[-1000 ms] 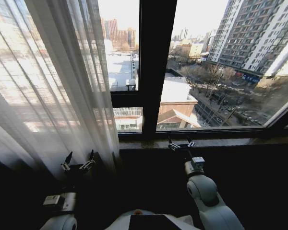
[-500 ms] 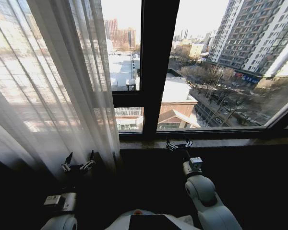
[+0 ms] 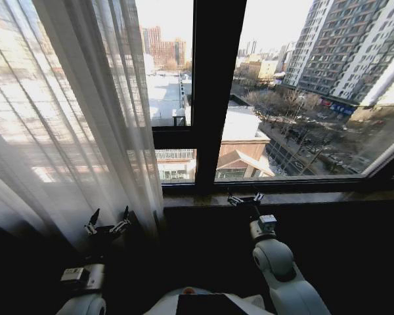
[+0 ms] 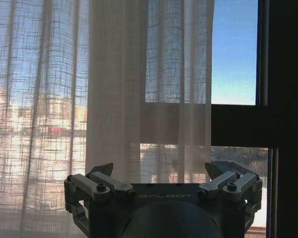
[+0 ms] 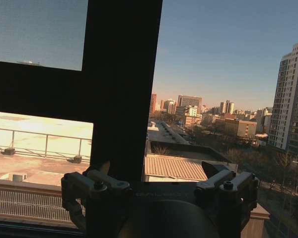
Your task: Open the curtains by pulling them apart, changing their state from closed to fully open.
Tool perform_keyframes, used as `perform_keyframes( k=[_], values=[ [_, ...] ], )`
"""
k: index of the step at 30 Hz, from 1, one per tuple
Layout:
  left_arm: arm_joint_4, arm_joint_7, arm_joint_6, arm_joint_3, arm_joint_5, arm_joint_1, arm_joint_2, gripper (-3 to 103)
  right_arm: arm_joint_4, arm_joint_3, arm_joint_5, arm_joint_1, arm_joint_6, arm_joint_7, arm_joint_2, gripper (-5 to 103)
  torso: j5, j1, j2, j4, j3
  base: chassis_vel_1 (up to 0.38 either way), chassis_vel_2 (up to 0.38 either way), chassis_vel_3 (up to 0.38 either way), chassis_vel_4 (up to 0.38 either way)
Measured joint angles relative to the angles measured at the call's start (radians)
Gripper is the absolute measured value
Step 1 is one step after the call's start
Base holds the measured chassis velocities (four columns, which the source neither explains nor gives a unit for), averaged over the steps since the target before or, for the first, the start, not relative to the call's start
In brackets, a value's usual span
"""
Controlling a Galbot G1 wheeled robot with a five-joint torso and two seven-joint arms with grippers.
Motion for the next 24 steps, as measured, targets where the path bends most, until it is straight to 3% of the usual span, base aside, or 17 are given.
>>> perform_keyframes(
  k=[24],
  values=[
    [-0.004,0.0,0.0,-0.001,0.004,0.001,0.0,100,-0.004,0.001,-0.033,0.002,0.004,0.002,0.003,100,-0.0001,0.0,0.0,-0.0001,0.0,-0.075,0.078,0.076,-0.078]
  ],
)
